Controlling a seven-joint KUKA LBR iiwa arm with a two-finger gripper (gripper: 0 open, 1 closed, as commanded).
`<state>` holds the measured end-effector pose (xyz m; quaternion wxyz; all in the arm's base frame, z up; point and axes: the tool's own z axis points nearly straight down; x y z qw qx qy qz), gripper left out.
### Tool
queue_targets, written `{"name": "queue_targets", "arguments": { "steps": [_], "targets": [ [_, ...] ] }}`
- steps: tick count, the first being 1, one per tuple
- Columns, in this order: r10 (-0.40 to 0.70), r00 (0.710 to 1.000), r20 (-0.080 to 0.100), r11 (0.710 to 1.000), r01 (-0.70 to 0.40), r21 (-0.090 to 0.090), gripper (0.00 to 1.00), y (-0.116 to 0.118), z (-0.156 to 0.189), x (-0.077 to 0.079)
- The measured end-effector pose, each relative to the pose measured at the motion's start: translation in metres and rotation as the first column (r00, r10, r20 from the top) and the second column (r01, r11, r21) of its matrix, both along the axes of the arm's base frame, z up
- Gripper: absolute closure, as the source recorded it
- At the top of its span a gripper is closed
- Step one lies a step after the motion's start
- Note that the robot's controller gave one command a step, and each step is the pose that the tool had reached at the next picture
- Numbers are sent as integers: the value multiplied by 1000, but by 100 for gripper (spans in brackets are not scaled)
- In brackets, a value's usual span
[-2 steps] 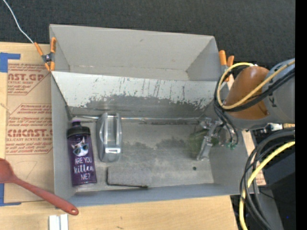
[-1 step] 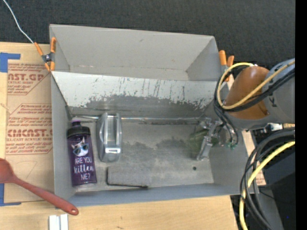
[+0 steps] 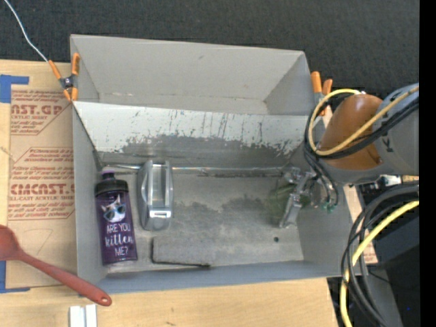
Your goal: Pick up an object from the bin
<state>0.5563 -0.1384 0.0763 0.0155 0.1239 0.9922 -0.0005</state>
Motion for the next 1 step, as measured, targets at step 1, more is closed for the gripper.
{"name": "queue_targets", "arguments": {
  "steps": [1],
  "targets": [
    [0, 1000, 0, 1000, 0, 0, 100, 0, 0, 0]
  ]
}}
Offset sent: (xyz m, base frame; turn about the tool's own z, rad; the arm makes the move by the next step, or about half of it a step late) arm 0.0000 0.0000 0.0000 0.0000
